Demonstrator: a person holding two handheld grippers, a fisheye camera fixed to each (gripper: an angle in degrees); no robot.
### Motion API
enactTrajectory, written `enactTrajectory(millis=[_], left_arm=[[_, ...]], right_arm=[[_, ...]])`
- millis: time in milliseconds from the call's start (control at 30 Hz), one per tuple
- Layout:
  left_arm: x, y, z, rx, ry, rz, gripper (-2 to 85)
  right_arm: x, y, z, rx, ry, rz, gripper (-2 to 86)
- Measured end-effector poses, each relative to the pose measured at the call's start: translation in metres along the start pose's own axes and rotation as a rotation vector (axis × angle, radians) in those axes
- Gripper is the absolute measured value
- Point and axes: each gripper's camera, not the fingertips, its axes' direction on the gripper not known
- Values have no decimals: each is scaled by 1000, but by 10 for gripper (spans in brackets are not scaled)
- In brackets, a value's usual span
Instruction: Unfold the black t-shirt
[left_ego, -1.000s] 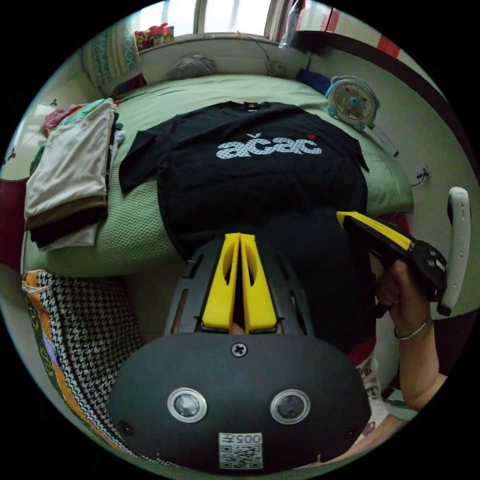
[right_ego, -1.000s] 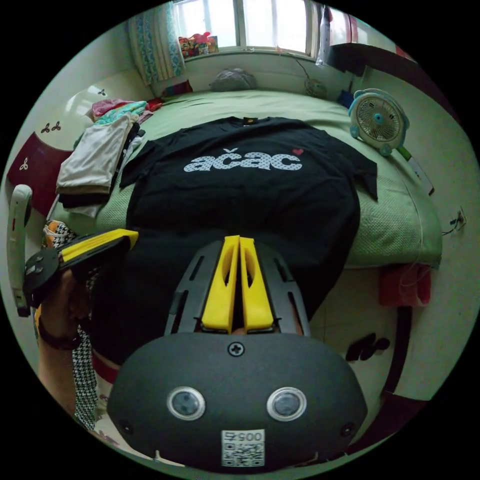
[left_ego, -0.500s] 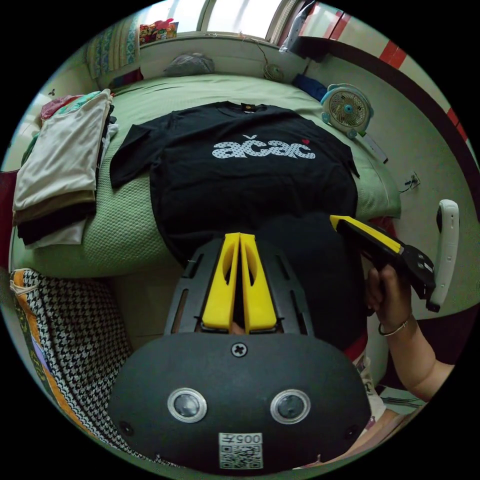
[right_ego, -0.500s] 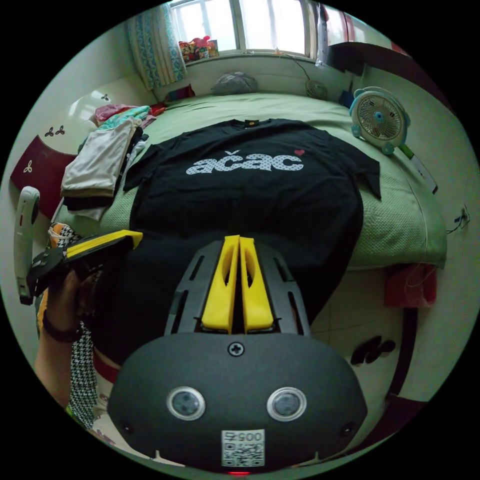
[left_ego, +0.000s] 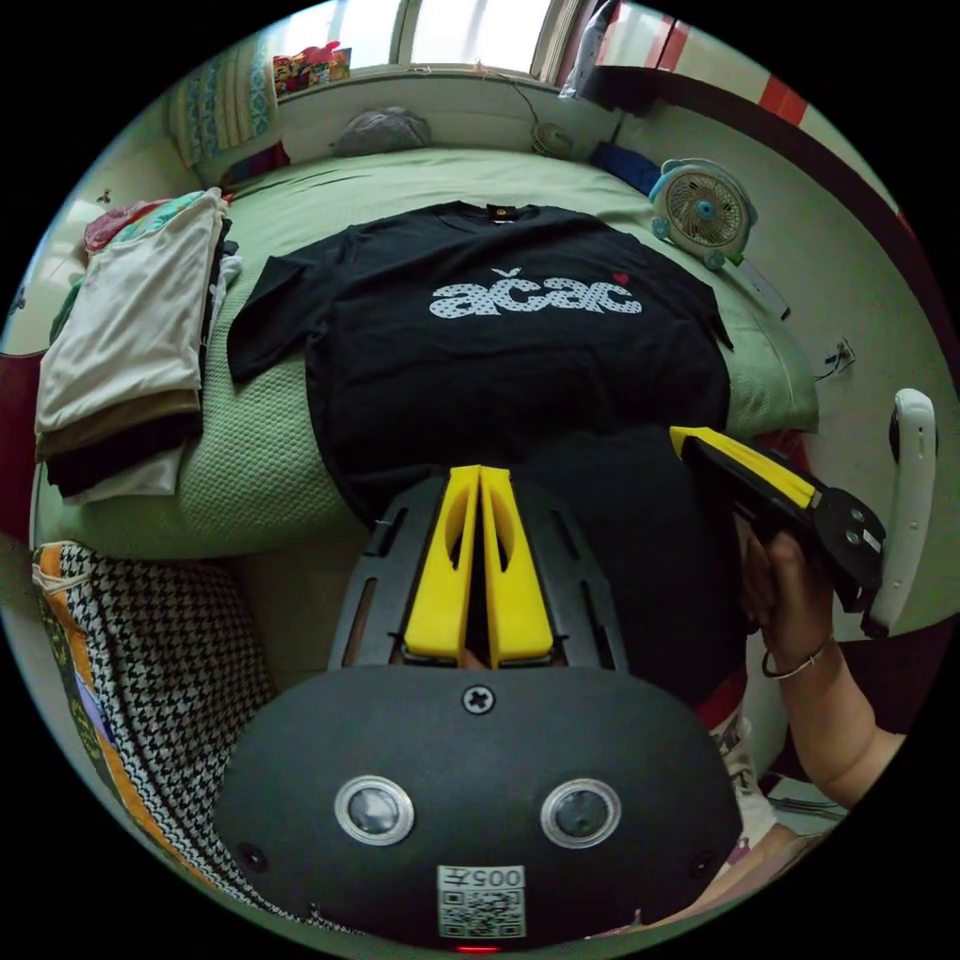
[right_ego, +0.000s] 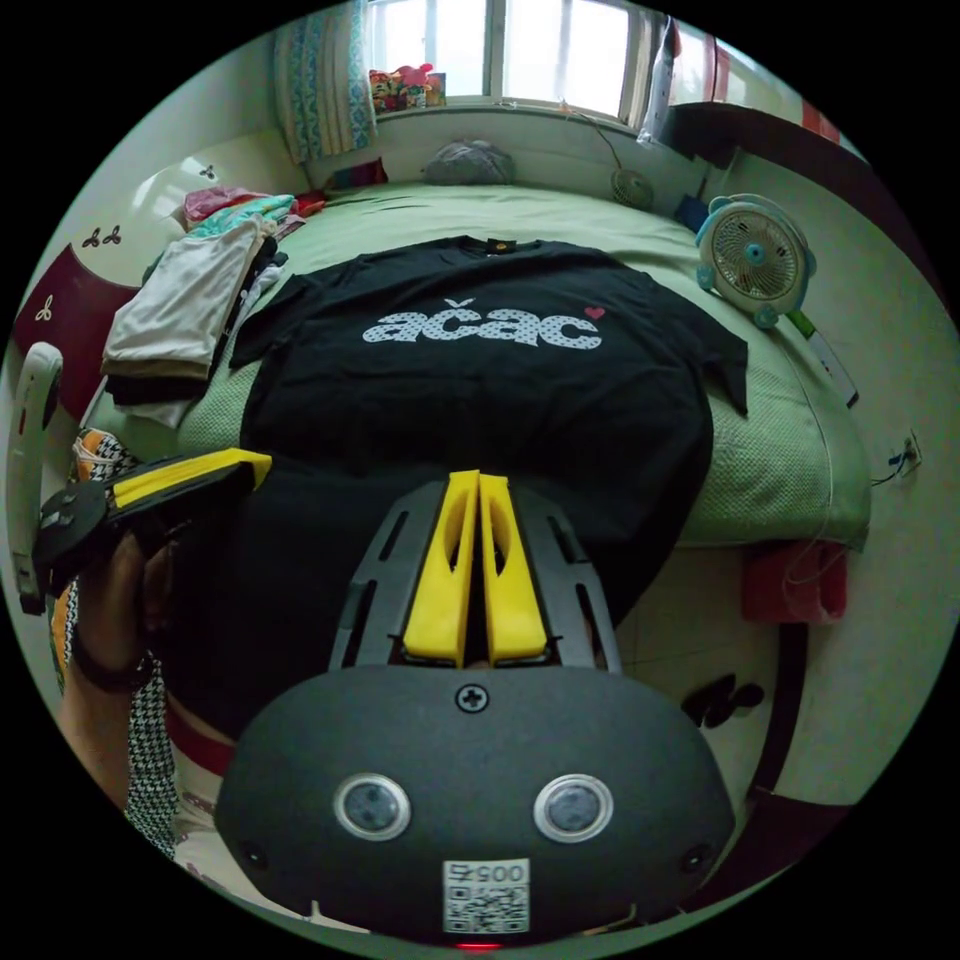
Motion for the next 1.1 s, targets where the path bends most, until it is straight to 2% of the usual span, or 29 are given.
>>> enactTrajectory(millis=[467,867,1100], left_arm=[[-3,23,6,2,59,-26,-6],[-1,37,8,6,41,-26,-6],[-2,42,9,7,42,-25,-7]], right_arm=[[-20,30,20,5,-8,-2,-10],[-38,49,30,15,59,-31,-10],[-33,57,33,18,6,-31,-10]])
